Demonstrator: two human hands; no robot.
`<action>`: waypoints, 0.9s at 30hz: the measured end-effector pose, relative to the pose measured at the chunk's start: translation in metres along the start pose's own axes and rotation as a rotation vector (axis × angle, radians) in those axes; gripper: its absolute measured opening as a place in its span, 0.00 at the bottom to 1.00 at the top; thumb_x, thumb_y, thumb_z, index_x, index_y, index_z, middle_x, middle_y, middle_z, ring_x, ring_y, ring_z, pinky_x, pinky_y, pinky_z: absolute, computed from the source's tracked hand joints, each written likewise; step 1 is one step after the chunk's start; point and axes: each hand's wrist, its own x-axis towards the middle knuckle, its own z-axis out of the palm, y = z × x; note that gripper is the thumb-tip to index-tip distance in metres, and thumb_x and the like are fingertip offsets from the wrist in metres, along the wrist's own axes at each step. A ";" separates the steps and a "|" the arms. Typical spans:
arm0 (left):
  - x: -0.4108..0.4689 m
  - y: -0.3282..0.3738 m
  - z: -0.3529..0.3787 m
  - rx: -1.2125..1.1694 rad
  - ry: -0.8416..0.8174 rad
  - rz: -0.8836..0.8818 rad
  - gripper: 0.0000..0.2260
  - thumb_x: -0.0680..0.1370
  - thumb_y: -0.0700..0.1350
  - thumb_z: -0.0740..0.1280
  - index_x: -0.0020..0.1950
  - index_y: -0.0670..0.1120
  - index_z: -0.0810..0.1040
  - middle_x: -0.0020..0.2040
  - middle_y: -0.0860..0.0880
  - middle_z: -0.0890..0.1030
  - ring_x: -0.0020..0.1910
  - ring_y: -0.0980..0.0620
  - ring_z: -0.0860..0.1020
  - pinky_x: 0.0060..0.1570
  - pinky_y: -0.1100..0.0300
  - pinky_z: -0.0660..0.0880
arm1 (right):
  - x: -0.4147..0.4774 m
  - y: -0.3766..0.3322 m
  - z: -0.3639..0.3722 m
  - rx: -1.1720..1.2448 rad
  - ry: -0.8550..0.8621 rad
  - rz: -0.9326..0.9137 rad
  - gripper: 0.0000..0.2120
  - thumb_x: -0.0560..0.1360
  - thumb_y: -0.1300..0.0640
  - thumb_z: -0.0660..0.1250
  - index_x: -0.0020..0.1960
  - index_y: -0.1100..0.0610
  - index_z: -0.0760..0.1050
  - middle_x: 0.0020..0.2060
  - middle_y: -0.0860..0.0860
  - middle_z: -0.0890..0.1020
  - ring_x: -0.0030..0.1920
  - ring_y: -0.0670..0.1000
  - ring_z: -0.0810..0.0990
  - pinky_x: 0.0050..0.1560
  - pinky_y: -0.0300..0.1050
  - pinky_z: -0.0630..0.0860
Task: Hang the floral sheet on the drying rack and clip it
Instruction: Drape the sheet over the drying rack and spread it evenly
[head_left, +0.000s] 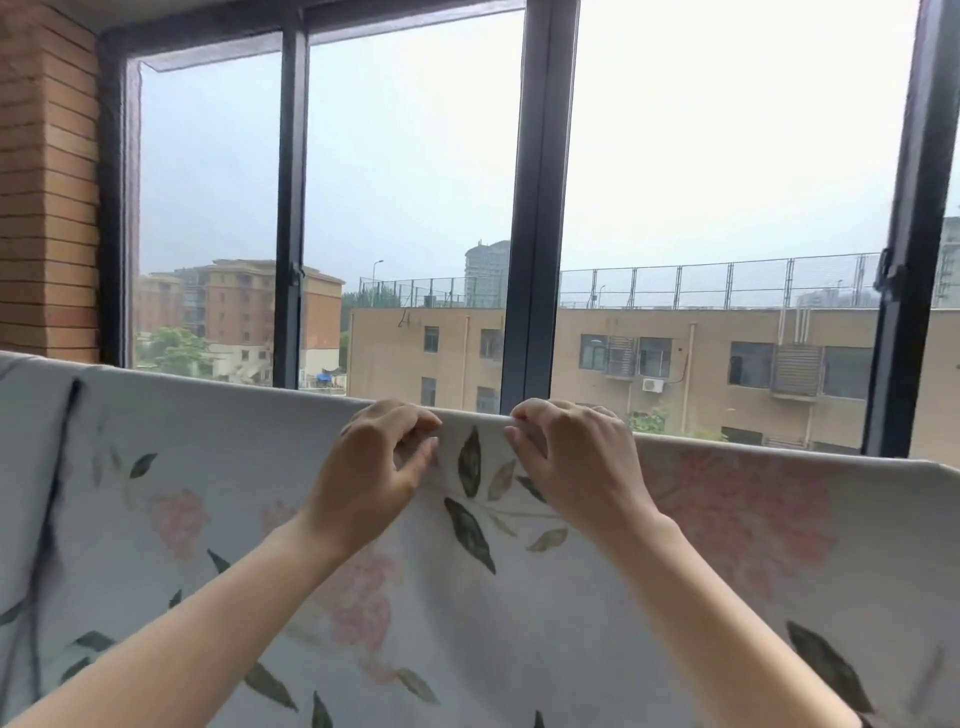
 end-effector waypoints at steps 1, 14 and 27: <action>0.001 -0.010 -0.007 -0.011 -0.005 0.012 0.05 0.75 0.41 0.70 0.50 0.46 0.81 0.45 0.54 0.79 0.45 0.55 0.77 0.48 0.58 0.78 | 0.002 -0.008 0.006 -0.005 0.004 0.007 0.09 0.77 0.47 0.63 0.48 0.50 0.80 0.41 0.47 0.84 0.41 0.52 0.81 0.44 0.43 0.67; 0.033 -0.114 -0.040 -0.088 -0.050 0.153 0.08 0.74 0.43 0.72 0.53 0.48 0.83 0.45 0.56 0.80 0.46 0.55 0.77 0.50 0.61 0.75 | 0.021 -0.080 0.061 -0.114 0.053 0.146 0.10 0.75 0.46 0.62 0.50 0.47 0.80 0.44 0.41 0.83 0.45 0.46 0.80 0.50 0.43 0.69; 0.028 -0.123 -0.037 -0.155 0.076 0.146 0.07 0.72 0.33 0.70 0.41 0.45 0.80 0.39 0.55 0.76 0.40 0.54 0.75 0.42 0.61 0.74 | 0.019 -0.079 0.064 -0.166 0.094 0.152 0.07 0.74 0.48 0.67 0.49 0.47 0.80 0.43 0.41 0.83 0.44 0.46 0.80 0.47 0.39 0.65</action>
